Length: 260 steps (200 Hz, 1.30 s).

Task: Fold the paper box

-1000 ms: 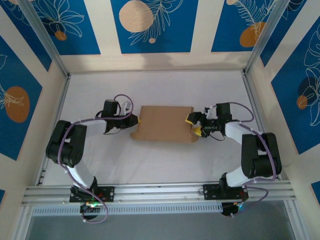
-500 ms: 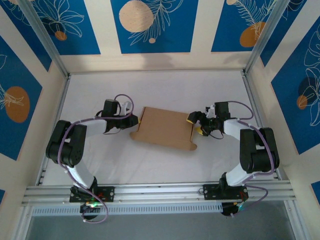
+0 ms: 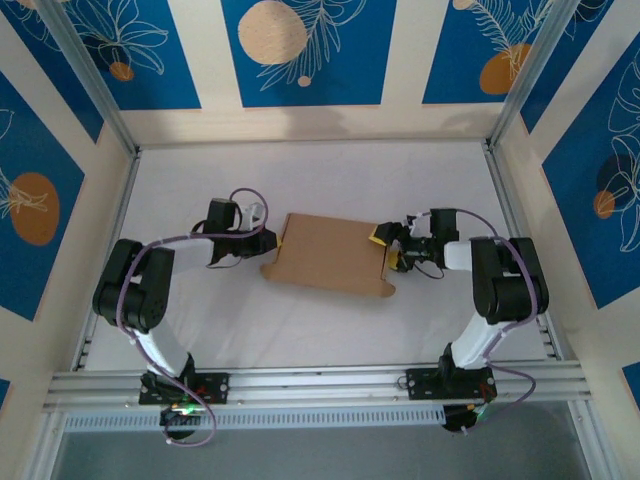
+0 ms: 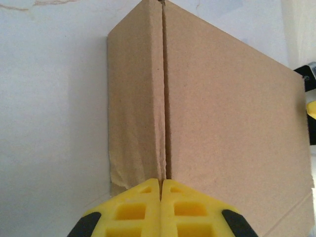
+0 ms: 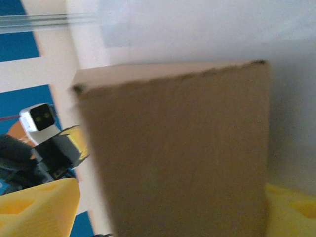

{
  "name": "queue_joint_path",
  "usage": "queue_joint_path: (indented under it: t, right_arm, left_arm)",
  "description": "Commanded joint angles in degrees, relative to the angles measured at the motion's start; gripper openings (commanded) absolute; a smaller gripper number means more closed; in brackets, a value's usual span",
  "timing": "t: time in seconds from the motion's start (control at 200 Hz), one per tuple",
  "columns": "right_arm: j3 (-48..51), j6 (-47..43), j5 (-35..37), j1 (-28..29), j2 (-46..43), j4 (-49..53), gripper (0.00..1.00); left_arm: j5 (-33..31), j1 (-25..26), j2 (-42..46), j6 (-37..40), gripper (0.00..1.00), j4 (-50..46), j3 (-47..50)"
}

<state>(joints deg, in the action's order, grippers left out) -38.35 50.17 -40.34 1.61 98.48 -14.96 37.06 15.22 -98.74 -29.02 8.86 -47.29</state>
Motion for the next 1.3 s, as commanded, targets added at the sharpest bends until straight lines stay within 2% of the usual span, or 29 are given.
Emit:
queue_joint_path:
  t: [0.0,0.105,0.165,0.31,0.365,0.45,0.5,0.625,0.71,0.795,0.995,1.141,1.196,1.296]
  right_arm:
    - [2.3,7.09,-9.17,3.2,1.24,-10.81,0.82]
    - [1.0,5.99,-8.87,5.49,-1.77,-8.42,0.78]
    - [-0.46,2.99,-5.52,6.45,-4.27,-1.57,0.74]
    - [-1.51,-0.71,1.97,5.51,-9.89,10.22,0.61]
    - [-1.29,-0.07,1.84,4.58,-11.2,11.19,0.59]
    - [-1.91,0.58,1.47,4.19,-12.16,14.7,0.56]
    - [-2.97,0.31,1.14,4.27,-12.02,17.49,0.55]
    - [-4.26,1.46,-0.35,4.15,-11.47,21.01,0.54]
    - [-4.48,4.15,-2.16,4.11,-11.47,20.72,0.53]
    - [-4.79,7.28,-3.4,4.19,-11.93,20.33,0.53]
    - [-4.43,13.96,-5.31,4.04,-14.5,17.78,0.53]
    - [-4.17,17.5,-6.64,4.1,-16.32,15.17,0.53]
    - [-4.32,18.13,-6.75,4.11,-16.67,15.01,0.53]
    - [-3.81,20.01,-7.28,4.37,-17.0,13.06,0.53]
  left_arm:
    - [0.51,0.16,-2.08,-0.06,0.0,-2.63,0.97]
    - [0.66,0.16,-1.95,-0.43,0.0,-2.67,0.71]
    - [0.47,0.1,-1.51,-0.6,0.03,-3.11,0.46]
    - [-3.28,0.16,3.45,0.71,0.25,-6.91,-0.44]
    - [-6.0,0.16,6.58,1.64,0.34,-9.43,-1.27]
    - [-9.25,0.6,12.24,3.01,0.43,-10.73,-2.16]
    - [-12.27,1.75,16.61,6.96,0.46,-13.01,-3.18]
    - [-22.29,8.51,24.5,22.13,0.51,-19.13,-6.55]
    - [-25.29,13.76,27.73,29.77,0.57,-19.19,-6.81]
    - [-27.86,19.89,30.26,38.68,0.68,-17.82,-5.04]
    - [-34.66,30.42,31.26,57.05,0.78,-15.8,0.21]
    - [-36.97,35.61,30.67,61.88,0.87,-13.71,2.26]
    - [-37.51,37.05,30.22,62.36,0.88,-12.6,2.58]
    - [-42.11,38.97,28.44,63.7,0.88,-8.73,3.57]
